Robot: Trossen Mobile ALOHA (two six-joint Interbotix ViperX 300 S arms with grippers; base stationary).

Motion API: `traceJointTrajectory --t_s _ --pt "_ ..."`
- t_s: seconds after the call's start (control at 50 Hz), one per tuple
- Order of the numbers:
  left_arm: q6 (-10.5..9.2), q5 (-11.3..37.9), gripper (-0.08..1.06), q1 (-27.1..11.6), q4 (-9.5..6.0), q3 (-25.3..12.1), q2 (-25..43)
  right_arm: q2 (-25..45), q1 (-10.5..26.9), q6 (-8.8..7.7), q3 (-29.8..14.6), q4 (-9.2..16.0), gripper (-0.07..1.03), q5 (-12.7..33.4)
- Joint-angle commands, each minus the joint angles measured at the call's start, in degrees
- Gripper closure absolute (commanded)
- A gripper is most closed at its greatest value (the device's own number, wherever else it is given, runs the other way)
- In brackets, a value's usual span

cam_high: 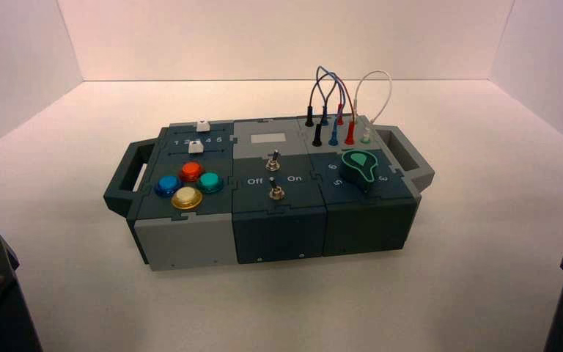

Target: Move the bottom slider to position 5.

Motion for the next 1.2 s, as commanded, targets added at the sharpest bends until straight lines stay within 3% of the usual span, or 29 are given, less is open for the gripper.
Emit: traceJointTrajectory --t_s 0.02,0.18,0.38,0.62,0.88,1.2 --pt "0.35 4.7 1.0 -2.7 0.0 -3.1 0.8 2.5 4.3 0.0 -3.6 0.4 0.99 4.6" --pt "0.35 12.3 1.0 -5.8 -0.09 -5.5 3.6 6.6 7.6 0.18 -5.9 1.2 0.98 8.9" --pt "0.35 22.9 1.0 -9.8 -0.35 -7.8 6.5 9.8 10.4 0.18 -8.1 4.0 0.98 13.3" --pt "0.09 32.2 1.0 -13.9 -1.23 -10.4 9.1 11.2 15.9 0.0 -9.4 4.0 0.98 16.3" --pt "-0.35 36.0 1.0 -15.4 -2.55 -10.4 9.8 14.3 20.7 -0.18 -10.1 4.0 0.98 18.6" --pt "-1.32 38.8 1.01 -15.5 -2.46 -10.5 12.7 17.8 20.9 -0.18 -11.7 4.0 0.98 20.1"
